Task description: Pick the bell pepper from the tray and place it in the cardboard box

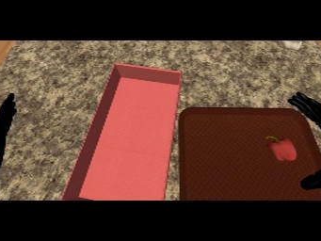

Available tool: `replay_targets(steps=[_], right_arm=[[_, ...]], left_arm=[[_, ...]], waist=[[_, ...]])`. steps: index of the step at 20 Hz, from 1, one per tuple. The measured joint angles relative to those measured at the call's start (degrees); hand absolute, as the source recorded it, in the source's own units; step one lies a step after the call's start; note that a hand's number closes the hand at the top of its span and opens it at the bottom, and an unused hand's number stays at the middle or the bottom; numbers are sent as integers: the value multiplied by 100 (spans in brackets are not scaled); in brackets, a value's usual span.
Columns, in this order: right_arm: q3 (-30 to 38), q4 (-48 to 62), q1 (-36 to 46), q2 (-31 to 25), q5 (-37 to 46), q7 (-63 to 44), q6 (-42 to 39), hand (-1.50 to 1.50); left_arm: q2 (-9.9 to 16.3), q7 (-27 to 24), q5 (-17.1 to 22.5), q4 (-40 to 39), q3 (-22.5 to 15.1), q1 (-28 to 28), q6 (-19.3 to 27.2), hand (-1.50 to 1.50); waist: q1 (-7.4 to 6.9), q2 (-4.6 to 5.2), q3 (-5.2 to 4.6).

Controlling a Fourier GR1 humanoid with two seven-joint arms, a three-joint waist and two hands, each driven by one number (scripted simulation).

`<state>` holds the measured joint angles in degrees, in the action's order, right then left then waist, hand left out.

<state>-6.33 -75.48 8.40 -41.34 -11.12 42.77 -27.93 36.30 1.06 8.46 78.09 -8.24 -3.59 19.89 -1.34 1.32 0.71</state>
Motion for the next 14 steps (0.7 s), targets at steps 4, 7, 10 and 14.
replay_targets(steps=[4,7,10,14], right_arm=[[-104,320,241,-445,852,590,485,-150],[-340,556,393,-811,1560,961,818,-150],[-635,824,594,-1081,2168,1247,1072,-150],[-1144,1198,953,-1229,3025,1398,1364,-150]], left_arm=[[-62,15,-99,-98,-84,-127,-3,0],[-78,64,-158,-160,-127,-249,-27,0],[-116,115,-221,-207,-176,-303,-36,0],[-161,127,-273,-257,-176,-377,-54,0]], waist=[[-56,-4,-13],[-87,-8,-23],[-121,-21,-33],[-149,-40,-47]])
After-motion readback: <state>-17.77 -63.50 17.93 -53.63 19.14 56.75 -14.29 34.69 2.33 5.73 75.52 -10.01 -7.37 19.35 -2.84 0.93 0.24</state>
